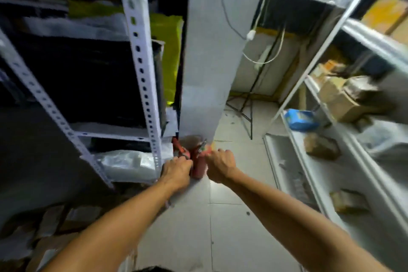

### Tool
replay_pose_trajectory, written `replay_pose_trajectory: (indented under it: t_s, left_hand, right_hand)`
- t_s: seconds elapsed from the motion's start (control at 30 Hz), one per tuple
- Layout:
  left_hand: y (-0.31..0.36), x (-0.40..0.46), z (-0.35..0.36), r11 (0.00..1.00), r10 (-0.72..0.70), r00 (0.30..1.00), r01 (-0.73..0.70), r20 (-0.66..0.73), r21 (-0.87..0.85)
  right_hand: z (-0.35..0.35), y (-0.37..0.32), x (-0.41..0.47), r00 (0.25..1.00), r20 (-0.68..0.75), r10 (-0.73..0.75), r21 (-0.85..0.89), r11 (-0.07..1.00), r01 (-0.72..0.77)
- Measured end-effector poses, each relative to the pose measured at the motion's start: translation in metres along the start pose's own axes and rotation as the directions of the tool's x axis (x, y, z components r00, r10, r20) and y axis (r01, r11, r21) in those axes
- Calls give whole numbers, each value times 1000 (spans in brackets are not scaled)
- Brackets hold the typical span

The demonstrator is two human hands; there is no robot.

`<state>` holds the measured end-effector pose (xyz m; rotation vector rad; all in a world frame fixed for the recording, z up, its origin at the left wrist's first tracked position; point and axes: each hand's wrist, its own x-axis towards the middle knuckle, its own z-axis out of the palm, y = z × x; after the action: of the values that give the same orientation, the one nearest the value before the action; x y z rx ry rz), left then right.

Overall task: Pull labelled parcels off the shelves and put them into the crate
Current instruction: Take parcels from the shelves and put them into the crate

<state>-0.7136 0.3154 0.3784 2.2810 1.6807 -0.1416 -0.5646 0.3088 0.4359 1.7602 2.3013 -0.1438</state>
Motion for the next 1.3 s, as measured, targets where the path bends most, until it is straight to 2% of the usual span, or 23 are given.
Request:
replay_pose_trajectory:
  t_s: [0.1,0.27,0.4,0.6,0.83,0.97,1.13,1.23,1.3]
  left_hand:
    - [60,37,-32,990,136,989,-133,-65,53]
    - [149,97,-78,950,308,937,-293,-164,111]
    - [224,136,-117,875,475,851,-431,-224,220]
    - [334,193,-166,772,635,722,-588,-275,240]
    - [451,266,-231,611,770,522,-769,-365,189]
    - [506,299,-260,499,818,431,-861,-381,96]
    - [577,325,-279,397,842,386,-917,-377,-52]
    - [618,343,-281,325,851,342,-939,-398,-114]
    - [647,358,-281,300,848,350,-936,-399,-182]
  right_hand:
    - [-14,70,-14,986,-18,165,-5,986,-165]
    - [-45,179,-48,911,-95,402,-46,912,-407]
    - [-69,255,-74,836,-176,520,-74,840,-538]
    - [-109,349,-89,704,-201,682,-50,710,-702]
    - [-163,451,-79,520,-343,782,70,573,-816]
    - [-175,512,-88,345,-377,859,250,453,-856]
    - [-185,579,-121,177,-338,924,431,319,-844]
    - [-186,621,-136,121,-321,939,464,268,-844]
    - [-184,649,-140,88,-316,945,481,239,-844]
